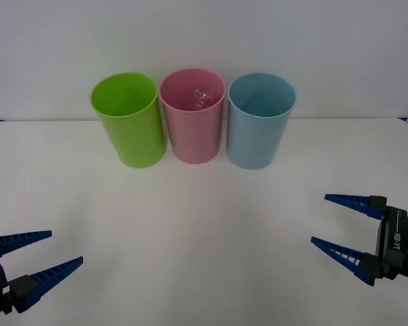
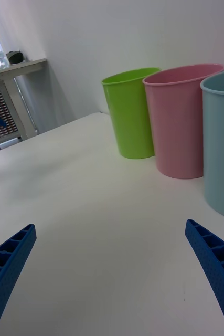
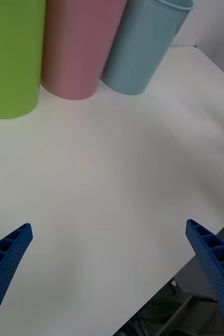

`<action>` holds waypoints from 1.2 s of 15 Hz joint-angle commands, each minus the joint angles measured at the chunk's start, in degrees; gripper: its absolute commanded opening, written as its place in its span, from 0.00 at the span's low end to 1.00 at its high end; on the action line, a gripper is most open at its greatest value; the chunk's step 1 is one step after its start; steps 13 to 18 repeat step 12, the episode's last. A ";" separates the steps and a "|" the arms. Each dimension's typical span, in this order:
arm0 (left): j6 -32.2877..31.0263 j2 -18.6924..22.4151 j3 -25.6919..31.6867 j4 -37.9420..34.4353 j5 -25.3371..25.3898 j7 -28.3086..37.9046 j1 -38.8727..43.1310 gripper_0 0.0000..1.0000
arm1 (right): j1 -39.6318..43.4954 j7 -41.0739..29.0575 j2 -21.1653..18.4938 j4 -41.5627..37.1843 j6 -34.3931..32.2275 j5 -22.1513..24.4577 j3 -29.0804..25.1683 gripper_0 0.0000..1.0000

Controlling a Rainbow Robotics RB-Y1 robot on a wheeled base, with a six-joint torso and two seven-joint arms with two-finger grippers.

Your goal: Put cans in the blue bin and PET bottles in the pink bin and trash in the green bin.

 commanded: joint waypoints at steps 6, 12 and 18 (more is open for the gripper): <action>0.00 -1.63 -0.18 -0.06 -2.94 -1.34 -0.29 1.00 | 0.00 0.00 0.00 0.00 0.00 0.00 0.00 0.99; 0.00 -1.63 -0.18 -0.06 -2.94 -1.34 -0.29 1.00 | 0.00 0.00 0.00 0.00 0.00 0.00 0.00 0.98; 0.00 -1.63 -0.18 -0.06 -2.94 -1.34 -0.29 1.00 | 0.00 0.00 0.00 0.00 0.00 0.00 0.00 0.98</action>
